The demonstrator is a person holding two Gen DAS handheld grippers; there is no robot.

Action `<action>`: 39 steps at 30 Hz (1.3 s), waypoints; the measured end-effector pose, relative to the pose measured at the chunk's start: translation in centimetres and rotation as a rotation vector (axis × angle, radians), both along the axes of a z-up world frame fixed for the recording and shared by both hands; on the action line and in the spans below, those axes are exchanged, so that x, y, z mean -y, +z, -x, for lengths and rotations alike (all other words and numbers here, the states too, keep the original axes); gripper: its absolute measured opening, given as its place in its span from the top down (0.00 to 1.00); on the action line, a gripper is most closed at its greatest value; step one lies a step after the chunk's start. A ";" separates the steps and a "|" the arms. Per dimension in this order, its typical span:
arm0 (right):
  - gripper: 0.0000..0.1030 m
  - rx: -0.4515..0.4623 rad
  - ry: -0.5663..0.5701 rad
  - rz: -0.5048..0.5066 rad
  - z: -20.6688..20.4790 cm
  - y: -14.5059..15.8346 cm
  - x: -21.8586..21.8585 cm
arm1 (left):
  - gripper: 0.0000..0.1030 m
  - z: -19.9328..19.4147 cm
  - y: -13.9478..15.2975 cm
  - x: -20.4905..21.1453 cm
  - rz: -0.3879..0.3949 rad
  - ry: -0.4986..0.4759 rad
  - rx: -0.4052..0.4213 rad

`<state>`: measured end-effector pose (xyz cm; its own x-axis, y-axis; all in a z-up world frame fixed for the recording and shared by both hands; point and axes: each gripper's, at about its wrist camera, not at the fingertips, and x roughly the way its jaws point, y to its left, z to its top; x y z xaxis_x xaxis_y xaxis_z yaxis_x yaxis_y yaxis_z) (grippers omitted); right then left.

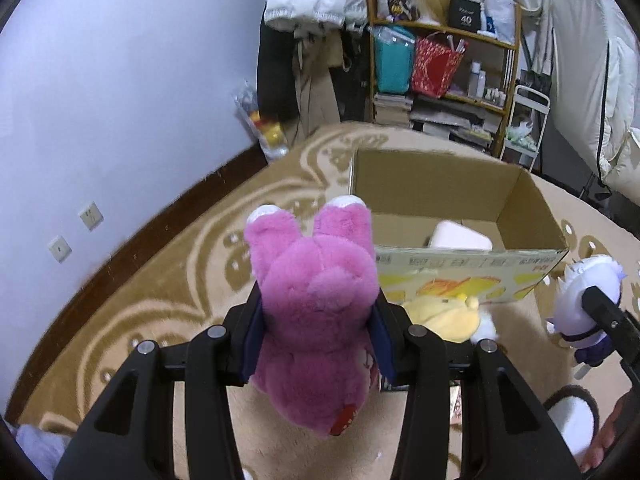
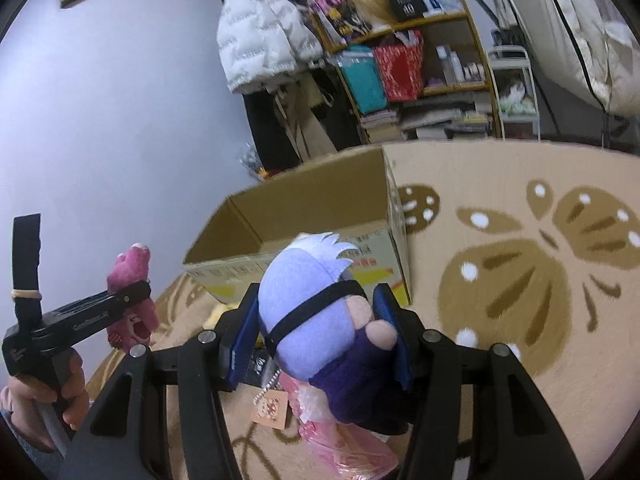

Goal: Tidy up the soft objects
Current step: 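Lift pink teddy bear and purple doll and carry both over the box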

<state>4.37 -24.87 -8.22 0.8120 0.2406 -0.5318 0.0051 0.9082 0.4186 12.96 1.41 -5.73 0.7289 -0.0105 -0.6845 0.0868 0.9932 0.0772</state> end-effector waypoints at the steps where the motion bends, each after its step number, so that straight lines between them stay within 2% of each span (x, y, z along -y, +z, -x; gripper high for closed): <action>1: 0.43 0.009 0.002 0.000 0.0 0.3 -0.1 | 0.57 0.0 0.3 0.1 0.003 -0.010 0.011; 13: 0.43 0.119 0.012 0.014 0.1 3.1 -0.2 | 0.57 -0.5 3.6 1.2 -0.008 -0.016 0.146; 22: 0.43 0.179 0.011 0.018 -1.2 4.7 0.2 | 0.56 -2.5 6.5 2.2 -0.013 -0.036 0.230; 31: 0.42 0.202 0.013 0.059 -4.6 5.5 0.7 | 0.56 -6.3 7.4 3.8 -0.033 -0.055 0.250; 39: 0.41 0.210 0.049 0.103 -7.6 5.7 0.7 | 0.56 -7.8 7.9 4.4 -0.054 -0.055 0.276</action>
<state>12.02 -25.60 -2.50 0.8958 0.2358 -0.3768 -0.1175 0.9431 0.3109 20.72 -3.02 2.13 0.8873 -0.0242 -0.4606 0.1088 0.9814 0.1579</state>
